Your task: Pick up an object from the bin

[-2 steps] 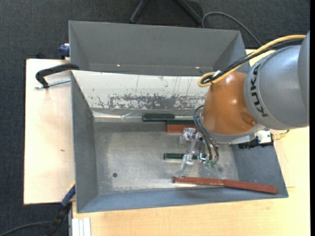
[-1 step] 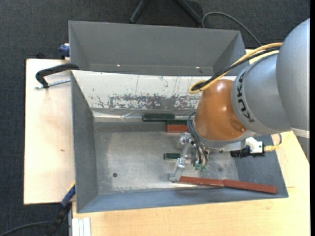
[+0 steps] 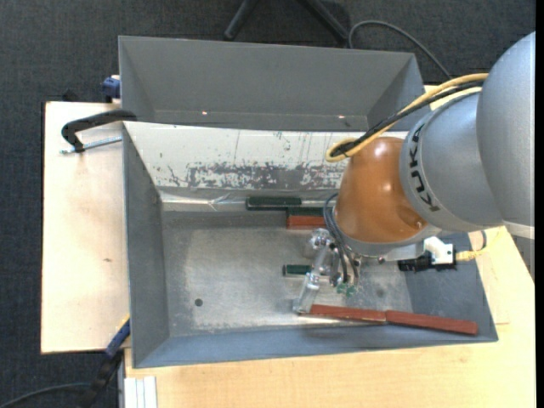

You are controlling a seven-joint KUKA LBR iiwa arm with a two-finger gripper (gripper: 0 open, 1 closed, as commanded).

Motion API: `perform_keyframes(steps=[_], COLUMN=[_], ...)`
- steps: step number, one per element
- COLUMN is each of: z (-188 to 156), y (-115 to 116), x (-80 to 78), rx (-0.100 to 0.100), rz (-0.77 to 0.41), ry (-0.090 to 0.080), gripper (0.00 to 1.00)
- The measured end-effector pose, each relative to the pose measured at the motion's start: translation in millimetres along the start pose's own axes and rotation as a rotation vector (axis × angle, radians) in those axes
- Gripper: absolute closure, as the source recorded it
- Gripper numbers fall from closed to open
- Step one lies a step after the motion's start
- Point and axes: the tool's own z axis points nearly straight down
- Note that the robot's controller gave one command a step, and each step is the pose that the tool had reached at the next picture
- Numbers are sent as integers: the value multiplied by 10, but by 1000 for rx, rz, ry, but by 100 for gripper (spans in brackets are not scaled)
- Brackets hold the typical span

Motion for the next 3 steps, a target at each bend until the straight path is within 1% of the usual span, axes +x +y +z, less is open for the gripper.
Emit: perform_keyframes(steps=[1,2,3], z=[-10,-530,-852], y=[8,23,37], x=[2,-12,-28], rx=[-1,-4,-3], rz=[-1,-2,-4], ry=[1,-9,-8], gripper=[100,100,100])
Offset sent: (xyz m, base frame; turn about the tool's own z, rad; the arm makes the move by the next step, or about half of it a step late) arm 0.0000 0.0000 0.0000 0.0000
